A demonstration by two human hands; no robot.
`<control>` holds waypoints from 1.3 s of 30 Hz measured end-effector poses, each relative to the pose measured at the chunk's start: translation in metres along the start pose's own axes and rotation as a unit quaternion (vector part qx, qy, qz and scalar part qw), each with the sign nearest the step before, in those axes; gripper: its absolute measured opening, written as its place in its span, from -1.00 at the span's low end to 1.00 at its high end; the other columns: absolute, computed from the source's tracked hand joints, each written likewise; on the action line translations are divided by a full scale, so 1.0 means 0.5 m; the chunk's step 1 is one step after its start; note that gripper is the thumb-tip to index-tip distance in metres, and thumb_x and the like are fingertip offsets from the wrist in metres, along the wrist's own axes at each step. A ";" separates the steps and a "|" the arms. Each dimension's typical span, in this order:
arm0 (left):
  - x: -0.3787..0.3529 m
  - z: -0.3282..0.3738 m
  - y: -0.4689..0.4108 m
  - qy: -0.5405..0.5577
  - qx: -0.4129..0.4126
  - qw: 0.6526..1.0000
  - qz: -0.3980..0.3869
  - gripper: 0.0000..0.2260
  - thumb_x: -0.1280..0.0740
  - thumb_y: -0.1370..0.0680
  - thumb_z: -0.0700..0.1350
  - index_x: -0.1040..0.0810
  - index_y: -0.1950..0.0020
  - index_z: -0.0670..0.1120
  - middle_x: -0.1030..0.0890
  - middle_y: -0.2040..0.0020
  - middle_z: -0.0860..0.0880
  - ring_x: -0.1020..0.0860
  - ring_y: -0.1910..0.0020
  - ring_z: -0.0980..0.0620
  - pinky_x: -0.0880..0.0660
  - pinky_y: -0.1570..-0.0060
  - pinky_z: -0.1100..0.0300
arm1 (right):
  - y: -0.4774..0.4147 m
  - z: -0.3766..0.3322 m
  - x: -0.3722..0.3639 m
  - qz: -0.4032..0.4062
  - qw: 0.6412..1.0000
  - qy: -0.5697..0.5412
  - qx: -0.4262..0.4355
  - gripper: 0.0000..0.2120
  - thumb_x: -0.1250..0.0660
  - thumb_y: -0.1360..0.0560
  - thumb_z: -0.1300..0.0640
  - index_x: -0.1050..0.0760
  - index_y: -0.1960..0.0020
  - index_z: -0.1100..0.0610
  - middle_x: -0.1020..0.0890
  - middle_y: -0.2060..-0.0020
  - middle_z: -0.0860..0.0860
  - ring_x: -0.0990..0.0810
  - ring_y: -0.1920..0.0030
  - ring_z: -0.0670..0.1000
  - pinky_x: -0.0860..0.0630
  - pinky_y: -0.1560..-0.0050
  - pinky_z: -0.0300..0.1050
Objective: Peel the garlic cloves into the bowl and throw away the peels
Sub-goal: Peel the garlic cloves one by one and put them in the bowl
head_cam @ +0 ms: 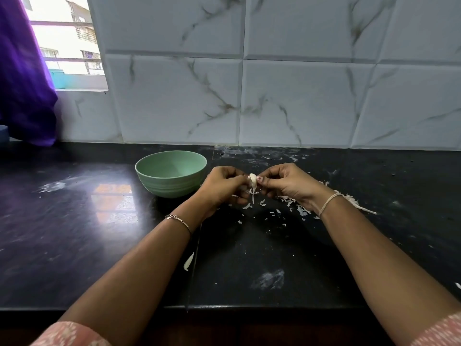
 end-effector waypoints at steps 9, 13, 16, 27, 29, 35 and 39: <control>0.015 0.002 -0.003 0.032 -0.026 0.999 0.012 -0.87 -0.46 -0.47 -0.24 -0.57 0.15 -0.29 -0.60 0.40 -0.10 -0.61 0.42 0.06 -0.63 0.30 0.23 | 0.009 -0.032 -0.016 -0.008 0.998 0.000 0.061 -0.95 -0.37 -0.51 0.28 -0.61 0.10 0.22 -0.65 0.30 0.05 -0.60 0.34 -0.16 -0.53 0.26 -0.36; 0.011 -0.003 -0.003 0.065 -0.015 0.998 0.000 -0.89 -0.44 -0.48 -0.27 -0.57 0.14 -0.31 -0.62 0.35 -0.12 -0.62 0.38 0.07 -0.64 0.24 0.20 | 0.008 -0.028 -0.011 -0.006 0.998 0.003 0.056 -0.95 -0.36 -0.51 0.29 -0.61 0.09 0.23 -0.64 0.25 0.12 -0.60 0.30 -0.11 -0.55 0.24 -0.34; 0.006 -0.005 0.000 0.085 0.000 0.996 -0.007 -0.90 -0.43 -0.49 -0.28 -0.57 0.11 -0.32 -0.63 0.25 -0.19 -0.64 0.34 0.05 -0.64 0.23 0.19 | 0.007 -0.028 -0.007 -0.003 0.999 0.007 0.054 -0.95 -0.37 -0.50 0.29 -0.61 0.09 0.26 -0.64 0.24 0.13 -0.60 0.28 -0.07 -0.57 0.22 -0.31; 0.009 0.009 -0.005 -0.013 -0.027 0.999 -0.033 -0.90 -0.41 -0.52 -0.23 -0.59 0.16 -0.24 -0.64 0.32 -0.14 -0.64 0.35 0.04 -0.63 0.29 0.24 | 0.010 -0.014 -0.017 -0.034 0.999 -0.024 0.001 -0.94 -0.30 -0.57 0.25 -0.54 0.01 0.23 -0.62 0.16 0.17 -0.62 0.18 0.02 -0.62 0.12 -0.20; 0.005 0.011 -0.005 -0.056 -0.026 0.997 -0.049 -0.90 -0.37 -0.56 -0.21 -0.59 0.12 -0.22 -0.62 0.27 -0.16 -0.61 0.36 0.03 -0.61 0.33 0.24 | 0.013 -0.004 -0.019 -0.040 0.999 -0.015 -0.032 -0.93 -0.28 -0.59 0.21 -0.51 -0.04 0.20 -0.63 0.12 0.15 -0.66 0.15 0.08 -0.64 0.12 -0.12; 0.020 0.014 0.004 -0.143 -0.048 0.988 -0.037 -0.92 -0.42 -0.53 -0.20 -0.60 0.09 -0.20 -0.60 0.27 -0.15 -0.58 0.39 0.03 -0.60 0.33 0.19 | 0.028 -0.026 0.003 0.004 0.999 -0.033 -0.012 -0.89 -0.43 -0.46 0.28 -0.55 0.04 0.29 -0.69 0.24 0.18 -0.65 0.26 0.07 -0.63 0.22 -0.18; 0.035 0.032 0.013 -0.241 -0.093 0.966 -0.007 -0.86 -0.57 -0.38 -0.19 -0.65 0.15 -0.13 -0.62 0.34 -0.07 -0.58 0.37 0.00 -0.60 0.21 0.06 | 0.032 -0.035 0.004 0.007 1.000 -0.017 0.002 -0.89 -0.43 -0.45 0.34 -0.58 0.02 0.30 -0.69 0.26 0.18 -0.64 0.32 0.01 -0.63 0.26 -0.24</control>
Point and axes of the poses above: each hand's wrist, its own y-axis away from the middle knuckle, its own x-axis out of the back of the hand, z = x × y, the point moved 10 cm from there along -y, towards the middle knuckle
